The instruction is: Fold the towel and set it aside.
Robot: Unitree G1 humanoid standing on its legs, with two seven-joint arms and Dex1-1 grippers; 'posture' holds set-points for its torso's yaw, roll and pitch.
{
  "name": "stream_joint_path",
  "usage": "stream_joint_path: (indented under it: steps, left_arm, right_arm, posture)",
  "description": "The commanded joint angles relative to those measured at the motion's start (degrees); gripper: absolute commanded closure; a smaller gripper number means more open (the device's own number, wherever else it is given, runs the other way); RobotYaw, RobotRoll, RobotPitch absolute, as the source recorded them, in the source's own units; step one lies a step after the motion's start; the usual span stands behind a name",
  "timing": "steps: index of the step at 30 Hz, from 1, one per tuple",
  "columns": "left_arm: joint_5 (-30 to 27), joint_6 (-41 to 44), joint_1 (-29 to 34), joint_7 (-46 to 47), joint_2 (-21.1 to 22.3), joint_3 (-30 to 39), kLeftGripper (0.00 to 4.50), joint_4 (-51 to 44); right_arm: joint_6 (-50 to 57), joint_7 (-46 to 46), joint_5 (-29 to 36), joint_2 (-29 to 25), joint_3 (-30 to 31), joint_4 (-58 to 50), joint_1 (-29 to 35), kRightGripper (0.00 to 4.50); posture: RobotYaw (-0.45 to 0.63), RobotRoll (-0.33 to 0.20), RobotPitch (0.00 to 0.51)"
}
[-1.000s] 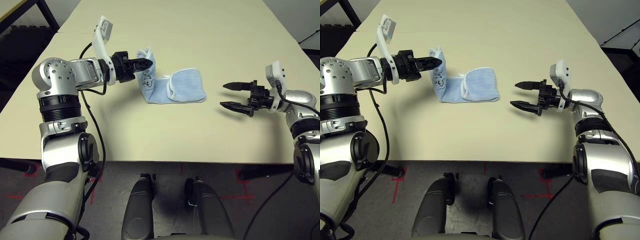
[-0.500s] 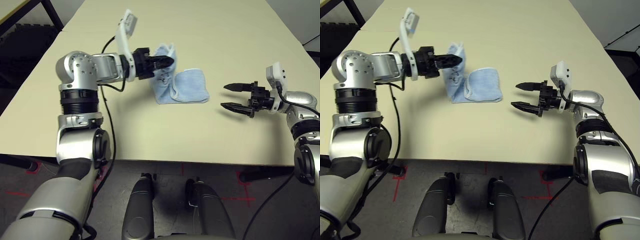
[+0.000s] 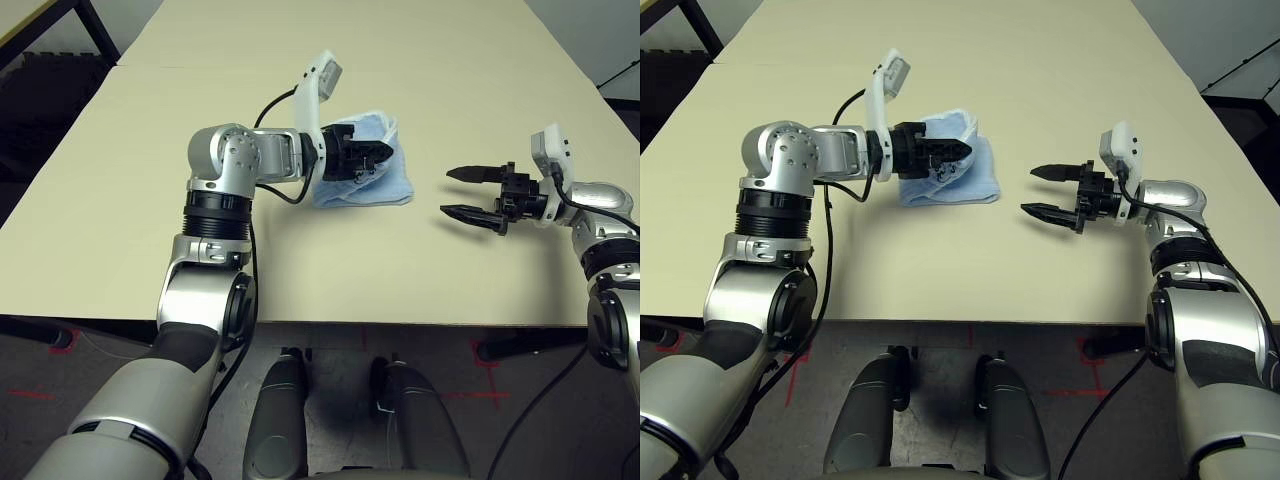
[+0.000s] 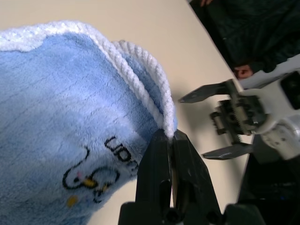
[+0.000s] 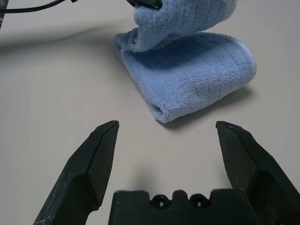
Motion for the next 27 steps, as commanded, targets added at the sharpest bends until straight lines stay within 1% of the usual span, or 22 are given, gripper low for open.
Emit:
stream_joint_path:
  steps: [1, 5, 13, 16, 22, 25, 27]
  left_arm:
    - [1.62, -1.41, -0.32, -0.42, -1.41, -1.37, 4.48, 1.36]
    - [1.87, -1.74, -0.94, -0.88, -2.54, -1.31, 4.48, 1.98]
    - [1.30, 0.71, -1.12, -2.71, -3.95, -2.09, 4.48, 0.11]
    - [1.92, 0.23, -0.66, -2.99, -4.04, -2.73, 4.48, 0.32]
    - [4.09, -3.41, -0.62, -2.94, -4.86, -3.68, 4.48, 3.31]
    - [4.63, -4.59, -0.82, -2.72, -5.64, -3.49, 3.78, 4.20]
    - [4.65, -4.65, -0.86, -2.73, -6.13, -3.40, 3.06, 3.99]
  right_arm:
    - [-0.58, -0.10, -0.44, -0.73, -0.08, -0.72, 0.92, 0.00]
    - [-0.65, -0.21, -0.58, -0.65, 0.02, -0.70, 0.96, 0.00]
    - [-0.68, -0.18, -0.64, -0.63, 0.11, -0.76, 1.11, 0.00]
    - [-0.69, -0.18, -0.64, -0.63, 0.12, -0.78, 1.18, 0.00]
    - [-0.73, -0.21, -0.75, -0.60, 0.23, -0.83, 1.24, 0.00]
    - [-0.76, -0.30, -0.84, -0.56, 0.29, -0.83, 1.26, 0.00]
    - [-0.72, -0.38, -0.90, -0.55, 0.33, -0.82, 1.22, 0.00]
  posture:
    - [0.07, 0.000, 0.159]
    - [0.07, 0.000, 0.159]
    - [0.07, 0.000, 0.163]
    - [0.07, 0.000, 0.163]
    - [0.06, 0.000, 0.164]
    - [0.06, 0.000, 0.164]
    - [0.07, 0.000, 0.163]
